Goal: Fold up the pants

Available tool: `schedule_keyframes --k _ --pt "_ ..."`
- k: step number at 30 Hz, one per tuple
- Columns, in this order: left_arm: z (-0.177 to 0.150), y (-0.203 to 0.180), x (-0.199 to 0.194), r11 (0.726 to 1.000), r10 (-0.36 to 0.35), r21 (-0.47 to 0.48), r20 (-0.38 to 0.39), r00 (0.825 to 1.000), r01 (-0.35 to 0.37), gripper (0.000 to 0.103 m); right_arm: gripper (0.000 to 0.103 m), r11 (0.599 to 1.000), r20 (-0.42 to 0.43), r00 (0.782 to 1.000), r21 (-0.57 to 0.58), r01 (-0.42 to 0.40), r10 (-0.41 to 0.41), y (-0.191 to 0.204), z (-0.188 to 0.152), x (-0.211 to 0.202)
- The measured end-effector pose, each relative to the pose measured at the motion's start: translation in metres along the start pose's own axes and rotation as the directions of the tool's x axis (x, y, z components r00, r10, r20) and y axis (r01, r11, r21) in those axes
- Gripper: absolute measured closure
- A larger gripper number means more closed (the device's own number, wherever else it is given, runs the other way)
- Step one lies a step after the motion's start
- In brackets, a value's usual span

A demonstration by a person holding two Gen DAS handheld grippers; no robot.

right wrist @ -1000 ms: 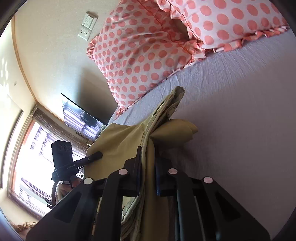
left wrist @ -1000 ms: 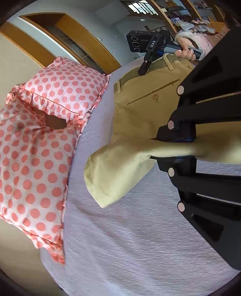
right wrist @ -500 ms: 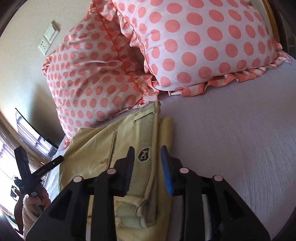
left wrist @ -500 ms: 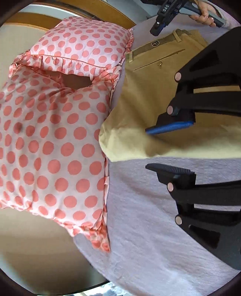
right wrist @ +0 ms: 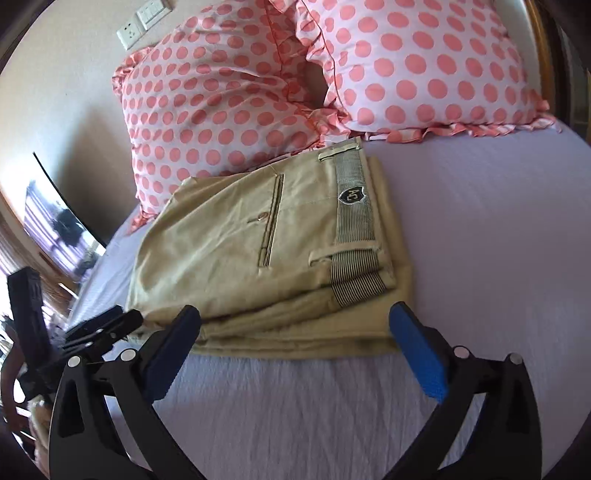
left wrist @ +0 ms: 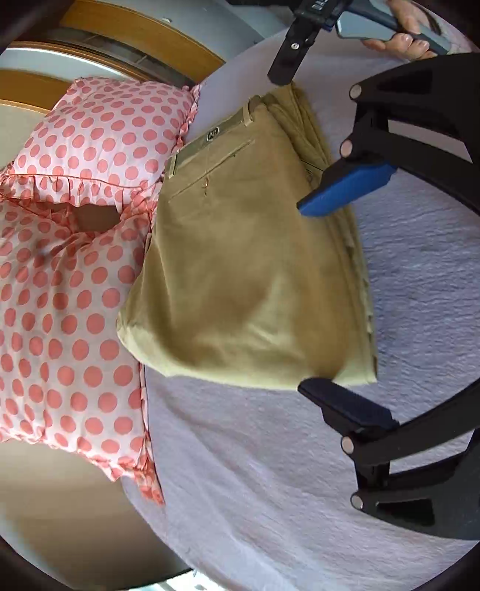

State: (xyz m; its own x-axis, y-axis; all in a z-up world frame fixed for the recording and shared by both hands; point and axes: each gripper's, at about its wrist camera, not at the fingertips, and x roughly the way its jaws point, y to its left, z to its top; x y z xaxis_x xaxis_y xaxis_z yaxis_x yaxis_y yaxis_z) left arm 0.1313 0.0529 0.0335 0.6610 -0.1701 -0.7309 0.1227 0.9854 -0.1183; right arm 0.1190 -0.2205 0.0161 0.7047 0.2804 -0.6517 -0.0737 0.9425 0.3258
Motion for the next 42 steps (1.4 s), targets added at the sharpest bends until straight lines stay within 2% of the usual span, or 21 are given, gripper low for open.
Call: schedule_keyframes --k 2,3,7,9,14,21,42 --pt "-0.021 -0.005 -0.014 0.993 0.111 0.026 0.029 0.993 -0.112 0.002 0.001 0.996 0.035 0.999 -0.089 0.029 -0.026 0.017 -0.026 -0.010" --pt "-0.032 -0.007 -0.018 0.990 0.135 0.036 0.035 0.990 -0.136 0.002 0.001 0.993 0.040 0.999 -0.115 0.039 -0.035 0.023 -0.039 -0.012" --pt "-0.064 -0.007 -0.023 0.987 0.154 0.035 0.000 0.988 -0.154 0.002 0.001 0.985 0.026 0.996 -0.148 0.088 -0.085 0.034 -0.067 -0.004" --pt "-0.073 -0.008 -0.029 0.983 0.179 0.035 0.038 0.983 -0.181 0.002 0.001 0.974 0.069 0.989 -0.174 0.143 -0.133 0.040 -0.073 -0.006" --pt "-0.085 -0.009 -0.034 0.986 0.162 0.026 0.075 0.984 -0.164 0.002 0.001 0.954 0.098 0.973 -0.201 0.223 -0.207 0.047 -0.083 -0.003" --pt "-0.096 -0.010 -0.038 0.986 0.161 0.026 0.160 0.974 -0.167 0.002 0.001 0.954 0.156 0.965 -0.184 0.238 -0.210 0.047 -0.090 -0.005" --pt "-0.097 -0.011 -0.039 0.985 0.162 0.026 0.165 0.973 -0.168 0.002 0.001 0.953 0.161 0.963 -0.182 0.243 -0.214 0.047 -0.090 -0.006"
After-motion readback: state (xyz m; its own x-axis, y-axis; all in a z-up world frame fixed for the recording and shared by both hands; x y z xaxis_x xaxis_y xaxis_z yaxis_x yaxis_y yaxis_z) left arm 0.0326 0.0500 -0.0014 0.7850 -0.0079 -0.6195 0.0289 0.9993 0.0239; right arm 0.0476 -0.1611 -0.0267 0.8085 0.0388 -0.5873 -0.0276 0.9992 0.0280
